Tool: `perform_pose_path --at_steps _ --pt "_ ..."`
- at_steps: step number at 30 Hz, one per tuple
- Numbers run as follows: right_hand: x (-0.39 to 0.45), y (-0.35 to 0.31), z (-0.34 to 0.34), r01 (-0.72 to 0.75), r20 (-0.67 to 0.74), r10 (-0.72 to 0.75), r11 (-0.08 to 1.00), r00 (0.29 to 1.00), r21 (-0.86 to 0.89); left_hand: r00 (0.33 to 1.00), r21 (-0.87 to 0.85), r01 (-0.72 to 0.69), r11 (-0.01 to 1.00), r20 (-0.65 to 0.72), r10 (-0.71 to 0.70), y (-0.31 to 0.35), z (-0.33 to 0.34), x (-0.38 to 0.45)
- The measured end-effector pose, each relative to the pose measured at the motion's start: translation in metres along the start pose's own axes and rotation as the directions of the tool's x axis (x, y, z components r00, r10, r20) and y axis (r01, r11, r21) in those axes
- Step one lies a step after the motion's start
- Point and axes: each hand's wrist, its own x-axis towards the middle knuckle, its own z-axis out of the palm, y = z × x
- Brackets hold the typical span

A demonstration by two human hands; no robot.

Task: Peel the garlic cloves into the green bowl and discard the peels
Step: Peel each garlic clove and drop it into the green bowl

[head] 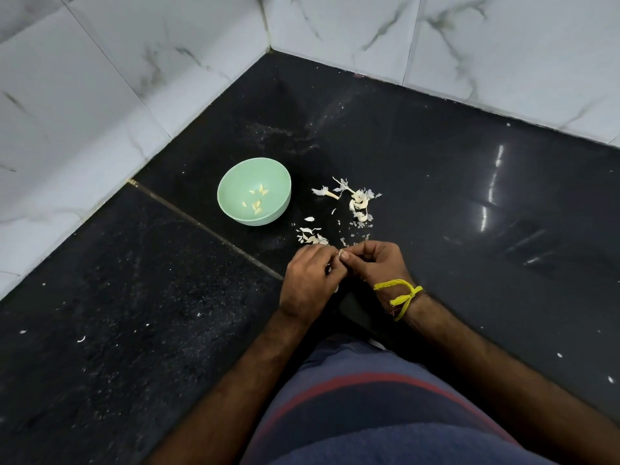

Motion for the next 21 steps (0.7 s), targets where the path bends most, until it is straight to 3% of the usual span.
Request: perform_pose_path --at_steps 3,5,11,17,21 --pt "0.001 -0.001 -0.001 0.005 -0.003 -0.005 1.000 1.000 -0.022 0.998 -0.032 0.059 0.998 0.012 -0.059 0.003 -0.001 0.003" --pt "0.001 -0.003 0.000 -0.003 0.004 0.003 1.000 1.000 -0.012 0.984 -0.128 0.176 0.976 0.038 -0.173 0.006 -0.004 0.003" --pt "0.001 -0.001 -0.002 0.003 0.062 -0.002 1.000 0.998 -0.009 0.853 -0.374 0.521 0.767 0.194 -0.484 0.014 -0.011 0.004" --pt "0.002 -0.003 -0.003 0.021 0.052 -0.015 0.994 0.999 -0.111 0.803 -0.397 0.596 0.698 0.271 -0.531 0.011 -0.011 0.009" --pt "0.003 -0.003 -0.004 0.023 0.041 -0.018 0.992 0.999 -0.123 0.746 -0.471 0.663 0.582 0.350 -0.567 0.010 -0.009 0.007"
